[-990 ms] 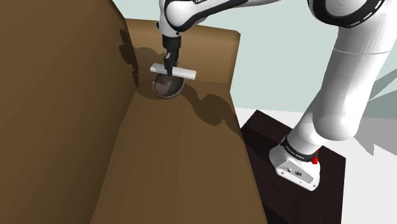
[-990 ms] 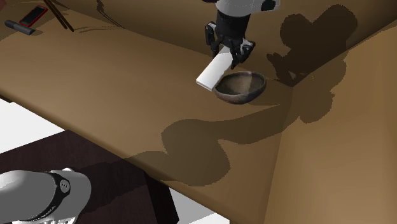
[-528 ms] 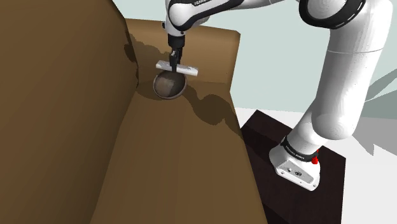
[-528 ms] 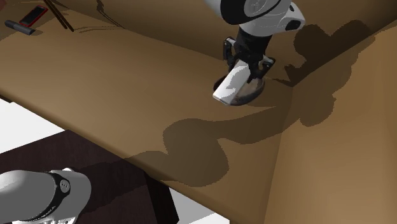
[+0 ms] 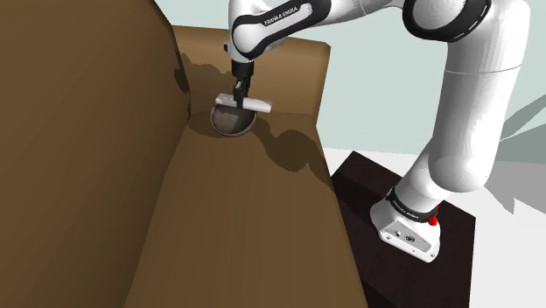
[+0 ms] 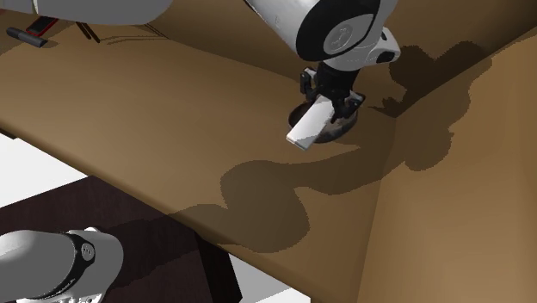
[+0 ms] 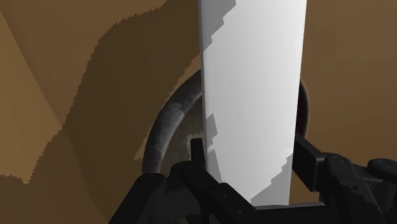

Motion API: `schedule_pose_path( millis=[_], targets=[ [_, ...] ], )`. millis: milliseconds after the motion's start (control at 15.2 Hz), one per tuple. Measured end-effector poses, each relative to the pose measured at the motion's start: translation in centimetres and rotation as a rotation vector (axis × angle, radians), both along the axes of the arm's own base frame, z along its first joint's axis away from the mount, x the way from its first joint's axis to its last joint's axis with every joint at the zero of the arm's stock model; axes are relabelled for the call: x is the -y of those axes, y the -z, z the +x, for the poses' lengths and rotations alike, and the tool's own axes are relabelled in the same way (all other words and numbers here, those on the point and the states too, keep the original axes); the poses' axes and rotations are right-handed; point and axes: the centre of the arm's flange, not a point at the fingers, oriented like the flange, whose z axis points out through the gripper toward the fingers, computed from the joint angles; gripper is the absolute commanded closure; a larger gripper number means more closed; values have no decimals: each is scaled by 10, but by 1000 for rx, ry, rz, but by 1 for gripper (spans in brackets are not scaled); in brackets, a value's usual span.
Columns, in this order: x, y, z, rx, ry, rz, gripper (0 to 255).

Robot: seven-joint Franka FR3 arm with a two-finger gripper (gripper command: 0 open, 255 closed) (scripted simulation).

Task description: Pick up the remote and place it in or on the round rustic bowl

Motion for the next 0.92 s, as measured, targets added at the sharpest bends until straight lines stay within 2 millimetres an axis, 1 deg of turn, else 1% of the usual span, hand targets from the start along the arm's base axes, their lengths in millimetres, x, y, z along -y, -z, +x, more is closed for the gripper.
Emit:
schedule_pose_path(
  millis=[132, 198, 594, 660, 924],
  targets=[
    [0, 11, 0, 0, 0, 0, 255],
    [0, 12, 1, 3, 0, 0, 255],
    [0, 12, 1, 8, 1, 0, 255],
    [0, 12, 1, 8, 1, 0, 0],
    [0, 15, 0, 1, 0, 1, 0]
  ],
)
